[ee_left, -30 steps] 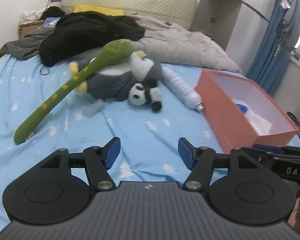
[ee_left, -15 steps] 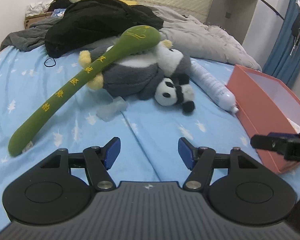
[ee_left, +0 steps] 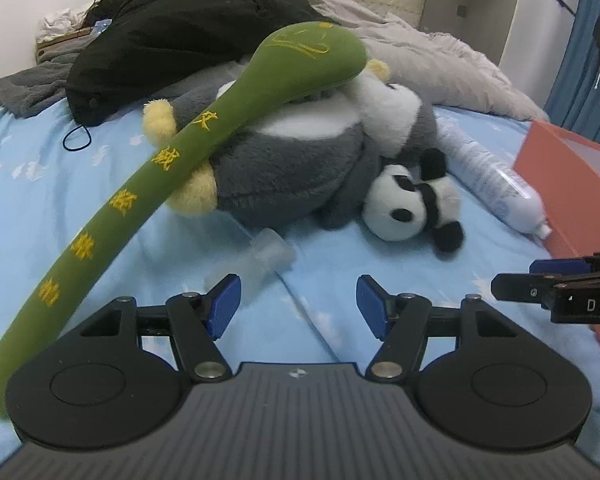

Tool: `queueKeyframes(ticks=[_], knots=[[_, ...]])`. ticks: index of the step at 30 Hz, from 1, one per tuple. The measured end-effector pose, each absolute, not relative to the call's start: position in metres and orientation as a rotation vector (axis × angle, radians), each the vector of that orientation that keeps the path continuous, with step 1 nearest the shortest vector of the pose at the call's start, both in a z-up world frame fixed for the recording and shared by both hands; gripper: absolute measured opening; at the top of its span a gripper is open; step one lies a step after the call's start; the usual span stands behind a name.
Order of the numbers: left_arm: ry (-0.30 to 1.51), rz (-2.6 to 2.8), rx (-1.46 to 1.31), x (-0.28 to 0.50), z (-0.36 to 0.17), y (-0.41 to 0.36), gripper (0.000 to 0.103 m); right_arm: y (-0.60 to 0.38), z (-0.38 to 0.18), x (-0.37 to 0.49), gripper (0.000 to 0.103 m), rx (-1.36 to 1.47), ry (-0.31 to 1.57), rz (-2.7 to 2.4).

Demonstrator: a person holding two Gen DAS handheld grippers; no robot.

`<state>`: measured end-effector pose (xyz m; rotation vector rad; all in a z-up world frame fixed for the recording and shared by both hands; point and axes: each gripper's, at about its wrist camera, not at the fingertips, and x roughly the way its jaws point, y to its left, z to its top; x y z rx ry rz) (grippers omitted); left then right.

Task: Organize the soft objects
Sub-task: 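Grasp the clear plastic piece with the left gripper while the right grasps the panda plush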

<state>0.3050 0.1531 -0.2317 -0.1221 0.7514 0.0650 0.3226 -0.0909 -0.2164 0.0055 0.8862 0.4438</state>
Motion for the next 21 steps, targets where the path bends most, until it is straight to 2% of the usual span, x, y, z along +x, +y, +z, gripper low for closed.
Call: queueKeyframes(ticks=[16, 18, 21], knots=[[0.780, 0.018, -0.024, 0.368, -0.268, 0.171, 0.074, -0.056, -0.263, 0.398, 0.067, -0.094, 0.865, 0.442], [0.778, 0.021, -0.032, 0.371, -0.271, 0.172, 0.073, -0.053, -0.265, 0.400, 0.067, -0.107, 0.840, 0.445], [0.762, 0.031, -0.031, 0.372, -0.272, 0.173, 0.063, -0.049, -0.267, 0.402, 0.067, -0.116, 0.813, 0.451]])
